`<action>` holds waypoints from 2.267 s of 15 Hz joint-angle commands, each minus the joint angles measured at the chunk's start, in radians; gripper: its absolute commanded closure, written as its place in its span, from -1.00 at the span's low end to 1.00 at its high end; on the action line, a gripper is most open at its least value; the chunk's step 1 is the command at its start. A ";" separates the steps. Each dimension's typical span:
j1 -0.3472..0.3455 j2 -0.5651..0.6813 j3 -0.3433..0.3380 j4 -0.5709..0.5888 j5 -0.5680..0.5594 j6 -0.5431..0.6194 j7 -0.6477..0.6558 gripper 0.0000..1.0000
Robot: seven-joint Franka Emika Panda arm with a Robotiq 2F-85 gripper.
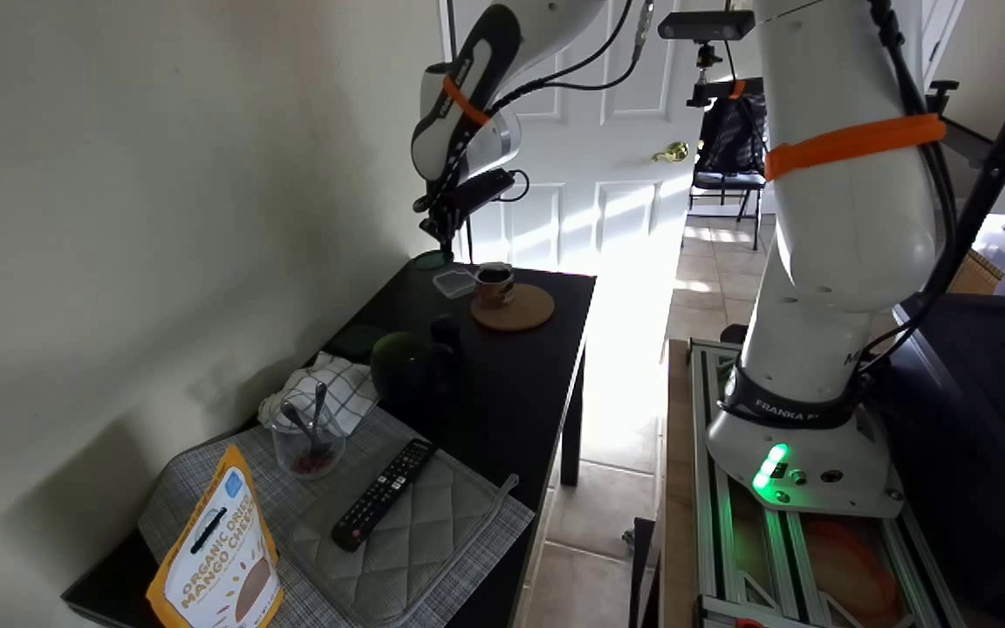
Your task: Put the right green lid on the can
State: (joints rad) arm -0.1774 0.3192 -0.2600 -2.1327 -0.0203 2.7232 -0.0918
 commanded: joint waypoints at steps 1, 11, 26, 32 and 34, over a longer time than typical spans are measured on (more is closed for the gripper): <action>-0.011 -0.165 -0.076 -0.175 -0.097 0.018 0.099 0.99; -0.004 -0.176 -0.180 -0.306 -0.406 0.146 0.589 0.99; 0.145 -0.006 -0.292 -0.194 -0.522 0.139 0.871 0.99; 0.192 0.043 -0.327 -0.152 -0.503 0.041 0.866 0.99; 0.197 0.060 -0.326 -0.142 -0.499 0.026 0.871 0.99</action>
State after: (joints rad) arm -0.0085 0.3445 -0.5668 -2.2988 -0.5060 2.7830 0.7375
